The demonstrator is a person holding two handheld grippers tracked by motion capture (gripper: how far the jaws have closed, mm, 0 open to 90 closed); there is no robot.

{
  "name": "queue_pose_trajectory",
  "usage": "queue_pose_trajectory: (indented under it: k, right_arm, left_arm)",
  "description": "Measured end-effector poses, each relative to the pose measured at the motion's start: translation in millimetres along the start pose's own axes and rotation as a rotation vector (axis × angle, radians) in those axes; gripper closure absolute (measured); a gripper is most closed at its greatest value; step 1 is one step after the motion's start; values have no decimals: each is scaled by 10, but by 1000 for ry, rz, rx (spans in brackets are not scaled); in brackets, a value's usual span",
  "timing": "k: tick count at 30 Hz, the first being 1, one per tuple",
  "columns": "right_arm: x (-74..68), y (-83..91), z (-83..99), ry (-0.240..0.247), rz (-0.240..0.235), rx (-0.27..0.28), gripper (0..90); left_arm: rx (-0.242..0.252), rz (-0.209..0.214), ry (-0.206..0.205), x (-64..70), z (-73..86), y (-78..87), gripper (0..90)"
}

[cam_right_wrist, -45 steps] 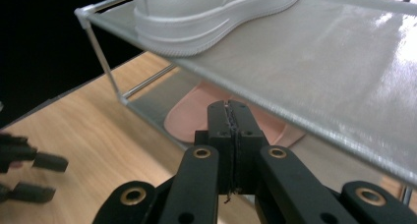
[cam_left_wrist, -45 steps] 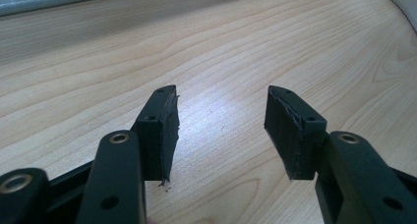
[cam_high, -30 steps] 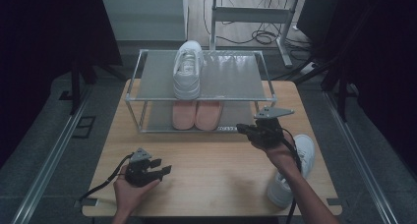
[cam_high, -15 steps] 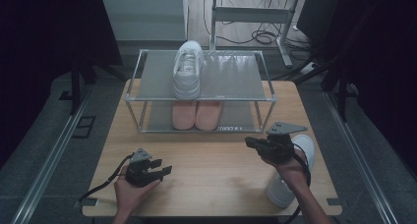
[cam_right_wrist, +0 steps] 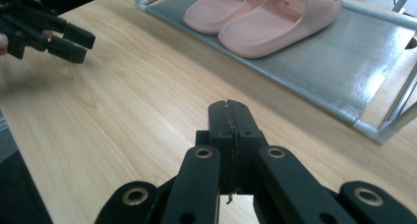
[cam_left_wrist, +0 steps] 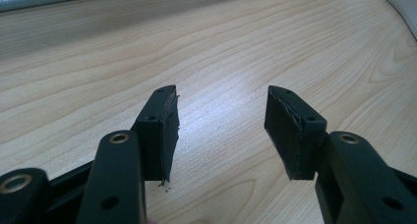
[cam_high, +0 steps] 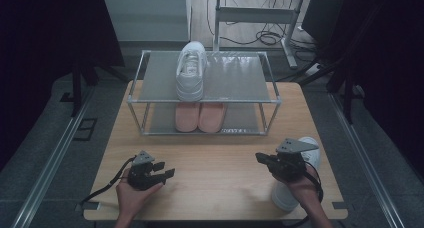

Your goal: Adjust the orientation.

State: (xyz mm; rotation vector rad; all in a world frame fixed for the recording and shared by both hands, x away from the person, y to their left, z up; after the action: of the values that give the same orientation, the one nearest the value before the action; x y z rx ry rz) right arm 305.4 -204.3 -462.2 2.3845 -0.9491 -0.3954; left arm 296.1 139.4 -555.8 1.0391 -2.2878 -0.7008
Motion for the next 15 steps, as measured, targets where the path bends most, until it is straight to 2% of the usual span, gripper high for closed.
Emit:
queue_pose_trajectory:
  k: [8,12,15]
  right_arm:
    - [-154,136,155,32,21,-18,900]
    - [-275,202,260,56,18,-42,900]
    - [-305,223,339,60,15,-69,900]
  left_arm:
    - [-1,0,1,-1,2,-6,472]
    - [-7,1,-4,0,8,-12,472]
    - [-4,-1,-3,-3,6,-1,472]
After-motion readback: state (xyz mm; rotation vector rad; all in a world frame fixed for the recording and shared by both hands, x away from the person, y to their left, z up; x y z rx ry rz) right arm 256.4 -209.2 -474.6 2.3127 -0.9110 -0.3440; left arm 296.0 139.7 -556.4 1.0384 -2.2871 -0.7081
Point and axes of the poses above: each handheld gripper's, and its own axes: y roughly backward along the jaws, z roughly out of its underside, x roughly to its right, the point moved 7 cm from there along -y, roughly forward along the jaws, and after that the axes turned 1 degree about -y, right-handed, at the moved point
